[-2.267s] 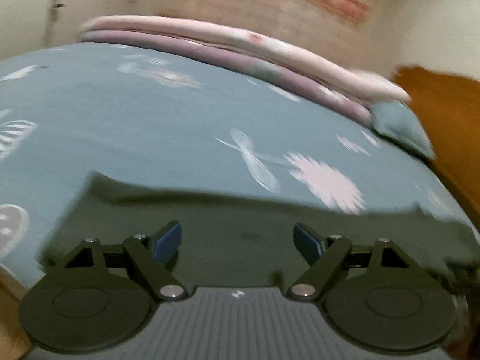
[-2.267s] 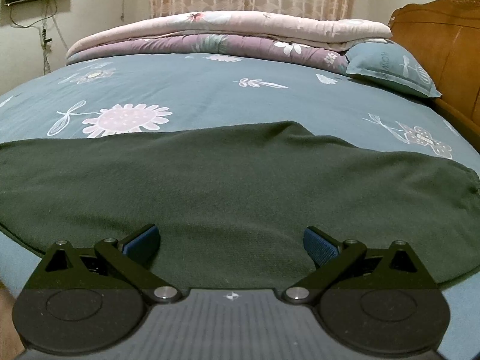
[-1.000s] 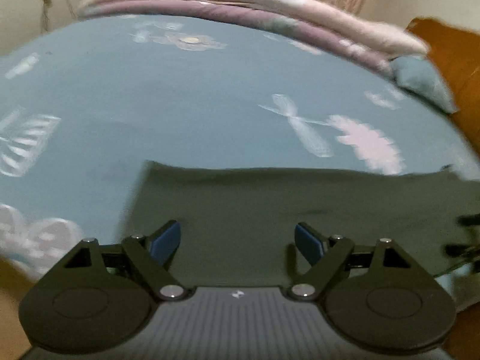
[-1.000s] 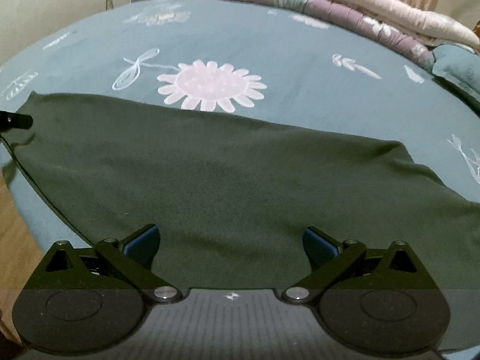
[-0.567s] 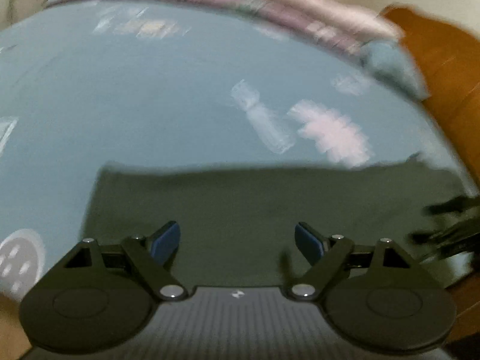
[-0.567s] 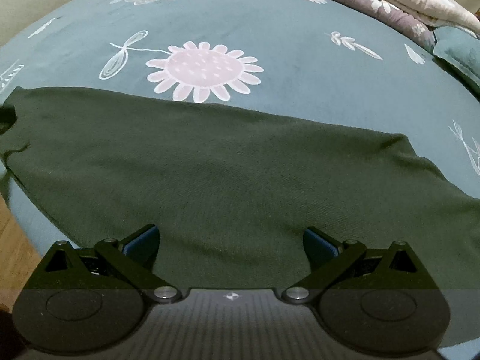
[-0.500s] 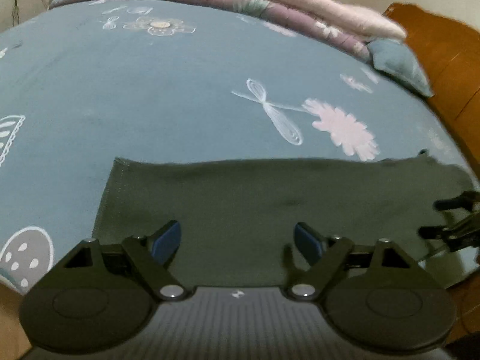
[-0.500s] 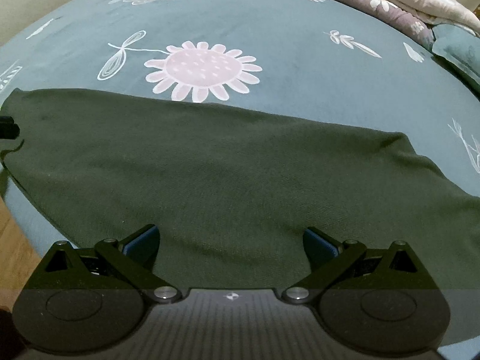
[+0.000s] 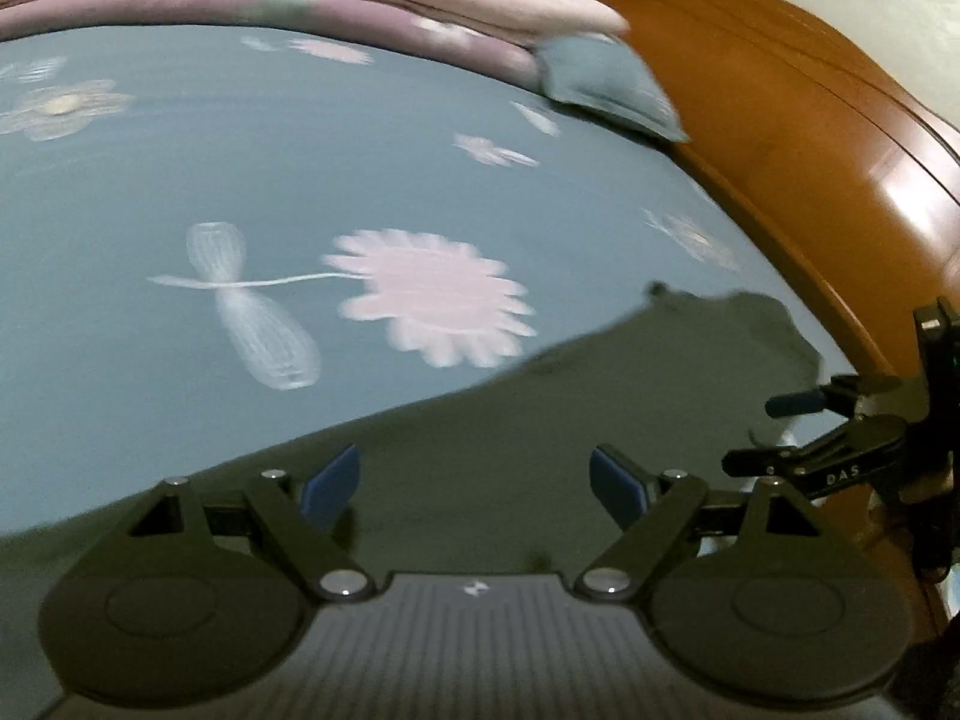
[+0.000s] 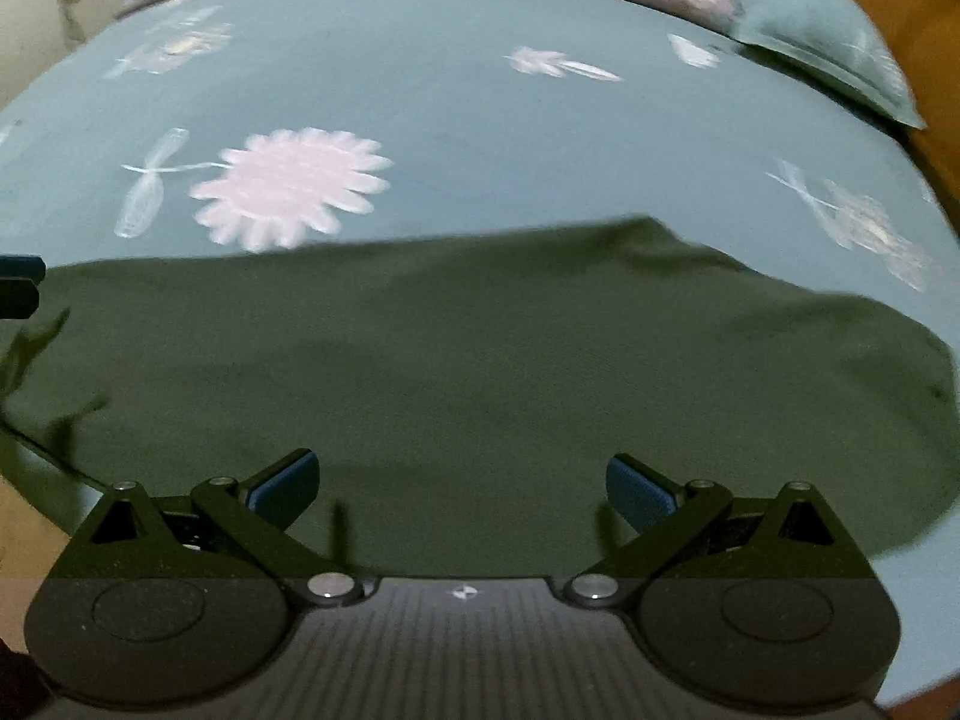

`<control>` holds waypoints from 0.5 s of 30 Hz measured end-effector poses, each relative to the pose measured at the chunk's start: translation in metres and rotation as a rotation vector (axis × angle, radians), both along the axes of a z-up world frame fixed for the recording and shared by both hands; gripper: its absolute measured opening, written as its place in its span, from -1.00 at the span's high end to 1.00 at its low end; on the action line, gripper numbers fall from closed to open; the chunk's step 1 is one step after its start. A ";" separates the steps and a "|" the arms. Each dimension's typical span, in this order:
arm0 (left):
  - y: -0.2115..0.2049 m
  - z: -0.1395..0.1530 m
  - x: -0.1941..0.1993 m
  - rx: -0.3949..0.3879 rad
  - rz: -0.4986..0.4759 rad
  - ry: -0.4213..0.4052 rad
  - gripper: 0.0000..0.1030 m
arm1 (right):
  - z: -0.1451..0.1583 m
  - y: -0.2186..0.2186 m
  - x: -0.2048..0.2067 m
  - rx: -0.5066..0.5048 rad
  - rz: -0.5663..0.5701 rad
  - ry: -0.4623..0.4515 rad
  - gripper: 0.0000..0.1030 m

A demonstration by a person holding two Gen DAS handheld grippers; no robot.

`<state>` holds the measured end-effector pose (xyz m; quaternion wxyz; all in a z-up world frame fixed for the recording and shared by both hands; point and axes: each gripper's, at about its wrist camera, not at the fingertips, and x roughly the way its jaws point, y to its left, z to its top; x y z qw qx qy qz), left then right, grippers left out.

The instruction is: Fold clothes

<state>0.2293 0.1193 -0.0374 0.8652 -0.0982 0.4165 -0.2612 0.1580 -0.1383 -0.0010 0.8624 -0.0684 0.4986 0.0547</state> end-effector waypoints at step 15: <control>-0.091 0.006 0.010 0.056 -0.047 0.011 -0.64 | 0.001 -0.127 -0.020 -0.153 -0.161 -0.102 -1.00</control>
